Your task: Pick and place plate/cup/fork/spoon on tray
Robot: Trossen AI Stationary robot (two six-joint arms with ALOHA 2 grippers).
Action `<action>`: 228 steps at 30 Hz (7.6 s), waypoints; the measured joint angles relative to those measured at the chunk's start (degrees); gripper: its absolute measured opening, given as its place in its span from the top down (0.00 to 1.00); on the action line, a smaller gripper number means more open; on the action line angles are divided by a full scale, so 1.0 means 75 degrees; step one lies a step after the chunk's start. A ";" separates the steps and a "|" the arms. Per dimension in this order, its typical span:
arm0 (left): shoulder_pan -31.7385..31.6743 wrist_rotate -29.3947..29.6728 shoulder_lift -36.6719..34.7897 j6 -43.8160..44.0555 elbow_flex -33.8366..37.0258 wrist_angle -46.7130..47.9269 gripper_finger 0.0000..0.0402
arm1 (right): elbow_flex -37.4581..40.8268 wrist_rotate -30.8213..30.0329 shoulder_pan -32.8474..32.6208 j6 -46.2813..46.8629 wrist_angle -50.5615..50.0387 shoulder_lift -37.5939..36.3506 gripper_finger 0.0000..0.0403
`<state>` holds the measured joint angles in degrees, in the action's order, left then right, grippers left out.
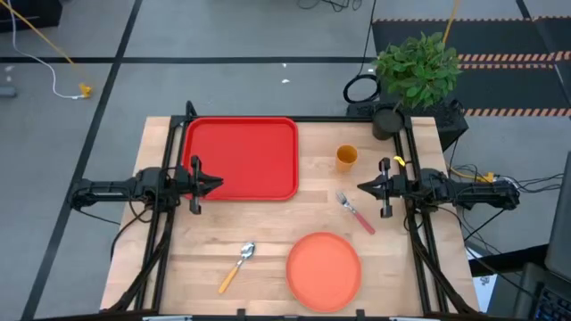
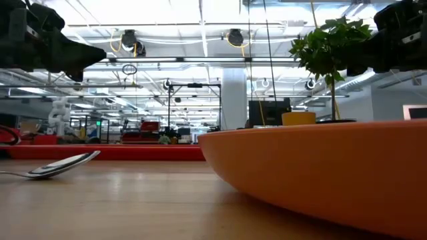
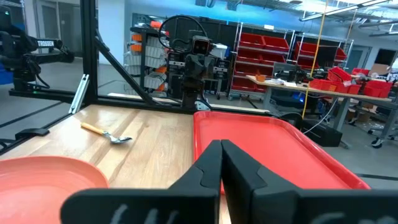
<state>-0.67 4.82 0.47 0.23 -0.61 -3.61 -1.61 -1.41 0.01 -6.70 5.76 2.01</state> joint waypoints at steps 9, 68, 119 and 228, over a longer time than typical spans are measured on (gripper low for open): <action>0.0000 0.0026 0.0000 0.0000 0.0000 0.0002 0.88 | 0.0000 0.0000 0.0000 0.0000 0.0001 0.0001 1.00; 0.0001 -0.0391 0.0000 -0.0429 -0.0392 -0.3952 0.88 | -0.0002 0.0000 -0.0002 0.0003 0.0001 0.0000 1.00; 0.0001 -0.0553 0.7902 -0.1403 -0.9170 0.4838 0.97 | -0.2876 -0.1760 -0.0466 0.2135 -0.0869 0.2141 1.00; -0.0086 0.2454 1.0985 -0.1609 -0.7847 0.1770 0.17 | -0.6429 -0.1765 0.0007 -0.0747 0.0945 1.0248 1.00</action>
<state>-1.32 23.22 82.86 -11.84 -59.46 9.66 -49.82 -14.65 0.07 -12.31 12.84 78.87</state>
